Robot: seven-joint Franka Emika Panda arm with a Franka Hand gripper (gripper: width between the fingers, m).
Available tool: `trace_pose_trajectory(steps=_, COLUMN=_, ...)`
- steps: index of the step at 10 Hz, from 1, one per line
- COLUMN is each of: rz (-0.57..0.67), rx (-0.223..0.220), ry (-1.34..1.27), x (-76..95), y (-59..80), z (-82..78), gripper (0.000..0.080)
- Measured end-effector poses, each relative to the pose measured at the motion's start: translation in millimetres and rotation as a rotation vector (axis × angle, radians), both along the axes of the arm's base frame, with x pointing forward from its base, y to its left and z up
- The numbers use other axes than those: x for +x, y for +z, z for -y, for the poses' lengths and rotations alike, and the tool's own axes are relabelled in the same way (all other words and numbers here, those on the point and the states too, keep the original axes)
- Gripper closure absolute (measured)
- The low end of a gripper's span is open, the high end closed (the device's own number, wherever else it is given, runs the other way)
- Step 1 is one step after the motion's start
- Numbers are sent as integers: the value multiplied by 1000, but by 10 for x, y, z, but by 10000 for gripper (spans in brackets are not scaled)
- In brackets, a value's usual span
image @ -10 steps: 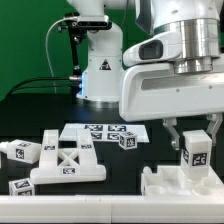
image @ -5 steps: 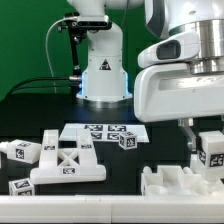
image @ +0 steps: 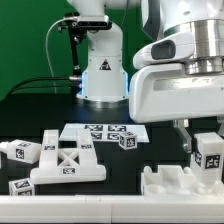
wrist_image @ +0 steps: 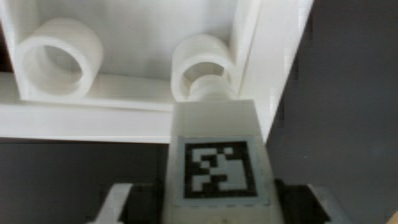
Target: Assemble chair
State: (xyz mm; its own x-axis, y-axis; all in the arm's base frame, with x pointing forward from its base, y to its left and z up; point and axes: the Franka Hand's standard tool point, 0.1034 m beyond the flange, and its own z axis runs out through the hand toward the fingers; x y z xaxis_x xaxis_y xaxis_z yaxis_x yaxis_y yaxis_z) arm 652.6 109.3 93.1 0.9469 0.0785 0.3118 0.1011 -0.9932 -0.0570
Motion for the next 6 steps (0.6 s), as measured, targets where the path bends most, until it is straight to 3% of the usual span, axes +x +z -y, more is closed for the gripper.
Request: trace_pose_trajectory(steps=6, rz=11, rx=-1, ry=-2, x=-16, y=-2, z=10, gripper=512)
